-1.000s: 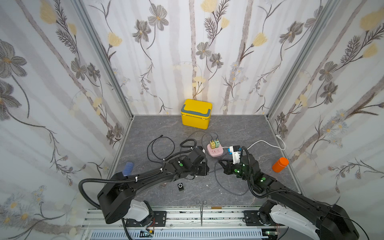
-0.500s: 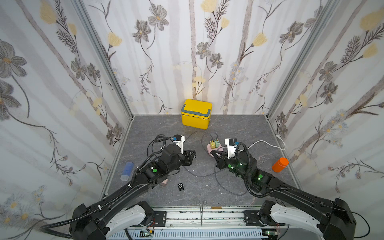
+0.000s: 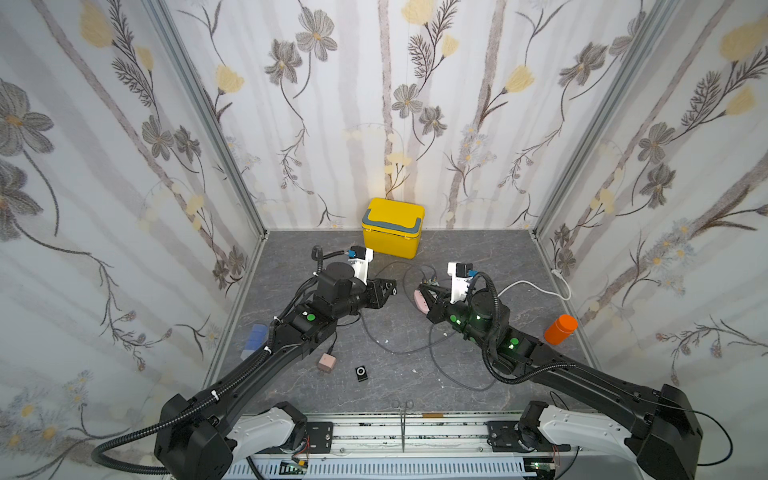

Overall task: Charge mp3
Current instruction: Insert the charging cable into the MP3 player.

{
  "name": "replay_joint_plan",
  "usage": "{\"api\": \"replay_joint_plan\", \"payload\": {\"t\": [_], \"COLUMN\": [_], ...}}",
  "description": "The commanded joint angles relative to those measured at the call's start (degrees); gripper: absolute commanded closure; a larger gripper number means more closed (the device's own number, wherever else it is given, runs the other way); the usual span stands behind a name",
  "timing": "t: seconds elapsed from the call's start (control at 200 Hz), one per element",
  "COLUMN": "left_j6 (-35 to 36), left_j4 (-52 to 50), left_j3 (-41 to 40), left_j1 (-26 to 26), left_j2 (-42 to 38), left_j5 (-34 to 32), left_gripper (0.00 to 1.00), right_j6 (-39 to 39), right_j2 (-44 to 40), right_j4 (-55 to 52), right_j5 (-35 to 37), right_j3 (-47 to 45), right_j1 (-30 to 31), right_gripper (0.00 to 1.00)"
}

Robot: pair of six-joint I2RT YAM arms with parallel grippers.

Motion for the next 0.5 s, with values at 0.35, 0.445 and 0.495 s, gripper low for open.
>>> {"api": "replay_joint_plan", "payload": {"t": [0.35, 0.445, 0.495], "left_j6": [-8.29, -9.6, -10.04], "left_j4": [12.4, 13.6, 13.77], "left_j3": [-3.33, -3.5, -3.58], "left_j1": [2.09, 2.13, 2.24], "left_j2": [0.74, 0.95, 0.92], "left_j5": [4.84, 5.64, 5.8], "left_gripper": [0.87, 0.87, 0.87], "right_j6": [-1.03, -1.32, -1.23], "right_j2": [1.22, 2.03, 2.49], "right_j4": [14.53, 15.63, 15.83], "right_j5": [-2.99, -2.34, -1.95], "right_j3": [-2.58, -2.6, -2.64], "right_j1": [2.4, 2.94, 3.12], "right_gripper": [1.0, 1.0, 1.0]}}
